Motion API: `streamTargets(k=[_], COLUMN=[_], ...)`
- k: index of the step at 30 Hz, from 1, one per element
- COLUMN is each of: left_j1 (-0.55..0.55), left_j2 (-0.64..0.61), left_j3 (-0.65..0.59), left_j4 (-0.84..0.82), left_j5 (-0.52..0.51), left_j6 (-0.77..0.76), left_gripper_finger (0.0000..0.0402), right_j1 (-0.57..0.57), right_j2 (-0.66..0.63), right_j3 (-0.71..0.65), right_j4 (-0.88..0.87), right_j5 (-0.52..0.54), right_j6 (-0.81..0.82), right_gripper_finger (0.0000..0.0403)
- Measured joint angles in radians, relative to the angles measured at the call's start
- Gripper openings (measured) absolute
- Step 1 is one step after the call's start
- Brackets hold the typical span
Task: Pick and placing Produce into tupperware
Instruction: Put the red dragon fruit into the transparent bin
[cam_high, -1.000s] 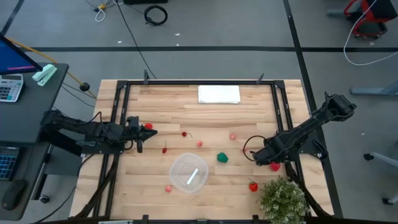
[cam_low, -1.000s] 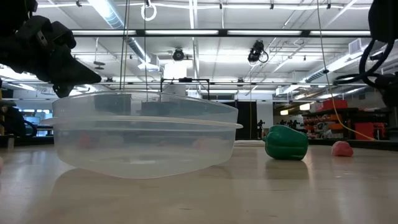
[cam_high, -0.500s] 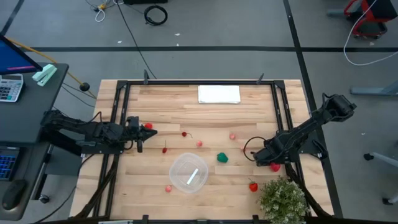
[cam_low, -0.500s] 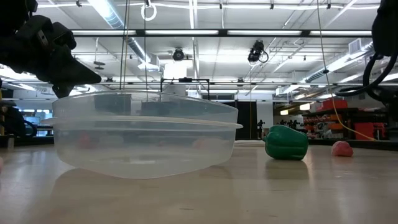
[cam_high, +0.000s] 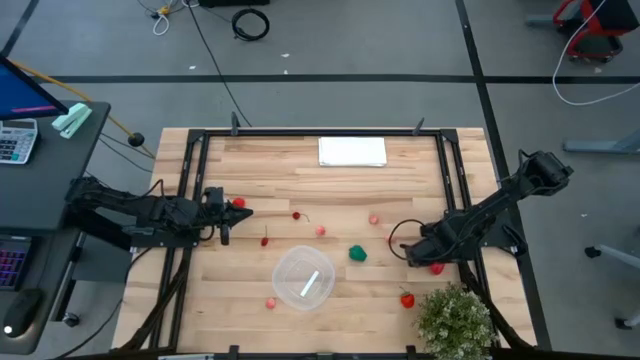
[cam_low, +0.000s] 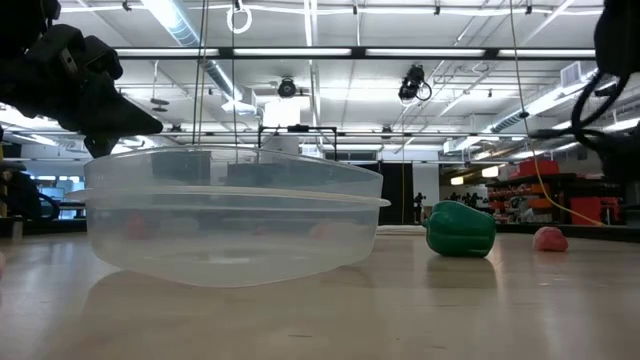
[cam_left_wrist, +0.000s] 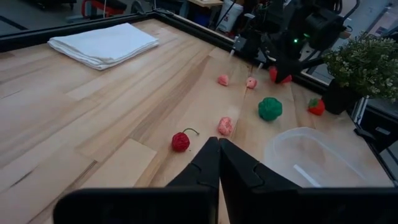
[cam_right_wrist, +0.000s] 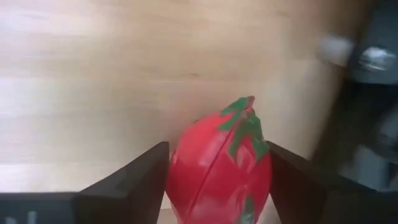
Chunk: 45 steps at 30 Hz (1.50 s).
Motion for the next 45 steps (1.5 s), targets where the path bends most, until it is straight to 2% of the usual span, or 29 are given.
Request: streamTargets(k=[6,10,17,25,28,31,33,37,41,43,45], left_j1=[0.0,0.0,0.0,0.0,0.0,0.0,0.0,0.0,0.0,0.0,0.0], left_j2=[0.0,0.0,0.0,0.0,0.0,0.0,0.0,0.0,0.0,0.0,0.0], left_j3=[0.0,0.0,0.0,0.0,-0.001,-0.001,-0.001,-0.001,-0.001,-0.001,-0.001], left_j4=[0.0,0.0,0.0,0.012,0.016,0.017,0.017,0.018,0.018,0.019,0.019], left_j5=[0.0,0.0,0.0,-0.001,-0.001,-0.001,-0.001,-0.001,-0.001,-0.001,-0.001], left_j6=[0.0,0.0,0.0,0.001,0.001,0.002,0.002,0.003,0.003,0.003,0.003], left_gripper_finger=[0.0024,0.0018,0.0011,0.0024,0.0022,0.0016,0.0012,0.0011,0.0018,0.0022,0.0024], right_j1=[0.0,-0.002,-0.01,-0.104,-0.157,-0.201,-0.22,-0.233,-0.232,-0.232,-0.232], right_j2=[0.0,0.0,0.0,0.048,0.117,0.208,0.275,0.412,0.545,0.593,0.636], right_j3=[0.058,0.097,0.127,0.128,0.128,0.129,0.147,0.264,0.455,0.562,0.672], right_j4=[0.003,0.069,0.414,0.895,1.092,1.273,1.333,1.322,1.297,1.193,1.02], right_j5=[0.156,0.342,0.737,0.968,0.934,0.827,0.742,0.576,0.407,0.341,0.324], right_j6=[-0.01,-0.061,-0.329,-0.789,-0.933,-1.006,-1.011,-1.03,-1.177,-1.278,-1.361], right_gripper_finger=[0.0247,0.0247,0.0249,0.025,0.025,0.025,0.025,0.025,0.025,0.025,0.025])
